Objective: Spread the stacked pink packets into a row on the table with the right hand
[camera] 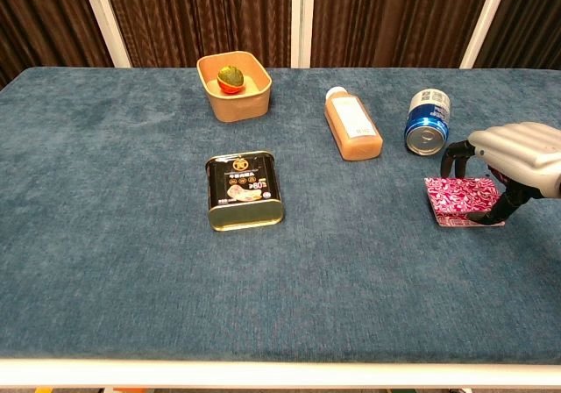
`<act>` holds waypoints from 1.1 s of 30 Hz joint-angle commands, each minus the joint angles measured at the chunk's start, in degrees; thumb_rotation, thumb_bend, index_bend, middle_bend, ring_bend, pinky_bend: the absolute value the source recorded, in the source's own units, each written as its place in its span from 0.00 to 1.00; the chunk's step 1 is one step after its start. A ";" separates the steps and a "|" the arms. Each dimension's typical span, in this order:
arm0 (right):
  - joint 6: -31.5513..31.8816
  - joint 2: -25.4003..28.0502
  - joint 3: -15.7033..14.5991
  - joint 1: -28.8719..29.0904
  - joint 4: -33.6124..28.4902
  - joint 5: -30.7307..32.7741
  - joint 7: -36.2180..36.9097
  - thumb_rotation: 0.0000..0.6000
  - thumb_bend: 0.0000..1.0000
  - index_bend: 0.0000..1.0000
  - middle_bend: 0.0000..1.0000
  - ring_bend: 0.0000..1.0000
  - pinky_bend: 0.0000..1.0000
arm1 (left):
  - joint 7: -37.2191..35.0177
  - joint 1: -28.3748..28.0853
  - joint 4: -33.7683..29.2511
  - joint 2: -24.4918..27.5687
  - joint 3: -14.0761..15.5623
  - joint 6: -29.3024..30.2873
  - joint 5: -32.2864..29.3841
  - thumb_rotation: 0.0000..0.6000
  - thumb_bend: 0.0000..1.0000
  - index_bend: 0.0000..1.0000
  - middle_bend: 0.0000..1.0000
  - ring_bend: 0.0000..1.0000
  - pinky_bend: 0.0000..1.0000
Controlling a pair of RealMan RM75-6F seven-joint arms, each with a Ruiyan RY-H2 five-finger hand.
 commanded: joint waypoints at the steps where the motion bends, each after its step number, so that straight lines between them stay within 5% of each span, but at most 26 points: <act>1: 0.09 -0.10 0.40 0.77 -1.53 -0.08 -1.40 1.00 0.17 0.41 0.42 0.82 0.88 | 0.04 0.06 0.00 -0.04 -0.01 0.14 0.01 1.00 0.00 0.19 0.16 0.07 0.16; 20: 0.70 -9.36 2.63 8.18 -3.39 6.01 -16.48 1.00 0.17 0.41 0.42 0.82 0.88 | -1.29 0.43 0.70 -0.02 -0.24 0.92 -0.18 1.00 0.00 0.19 0.16 0.07 0.16; 33: 0.56 -10.90 2.56 10.57 -2.20 10.50 -19.41 1.00 0.17 0.41 0.41 0.82 0.88 | -1.86 0.50 1.07 -0.04 -0.35 1.09 -0.17 1.00 0.00 0.19 0.16 0.07 0.16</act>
